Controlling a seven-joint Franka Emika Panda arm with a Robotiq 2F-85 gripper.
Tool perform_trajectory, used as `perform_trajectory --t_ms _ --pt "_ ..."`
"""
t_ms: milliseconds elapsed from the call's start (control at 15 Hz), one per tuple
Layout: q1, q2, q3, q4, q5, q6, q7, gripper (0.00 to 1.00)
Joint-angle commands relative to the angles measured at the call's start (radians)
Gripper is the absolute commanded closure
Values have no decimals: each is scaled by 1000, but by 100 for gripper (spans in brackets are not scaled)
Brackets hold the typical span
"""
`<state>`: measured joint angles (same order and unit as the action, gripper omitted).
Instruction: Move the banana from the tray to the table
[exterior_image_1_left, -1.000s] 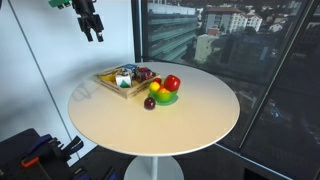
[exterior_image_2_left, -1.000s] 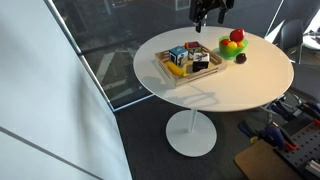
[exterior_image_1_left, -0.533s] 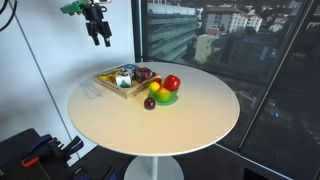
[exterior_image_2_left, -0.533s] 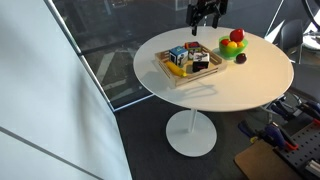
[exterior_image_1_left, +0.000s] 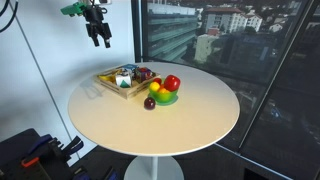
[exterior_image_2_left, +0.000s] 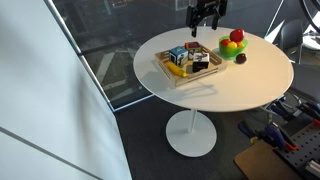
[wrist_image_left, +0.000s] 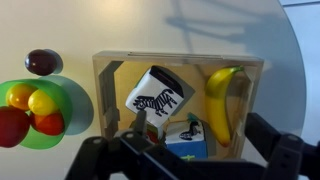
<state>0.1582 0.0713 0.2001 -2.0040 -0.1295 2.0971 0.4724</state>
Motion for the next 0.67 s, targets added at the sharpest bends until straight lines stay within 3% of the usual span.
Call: perform_trajectory --t_ms 0,600 --pt "15 0 -15 2 2 -2 -1 0" --pt "16 89 -26 14 4 17 -46 0"
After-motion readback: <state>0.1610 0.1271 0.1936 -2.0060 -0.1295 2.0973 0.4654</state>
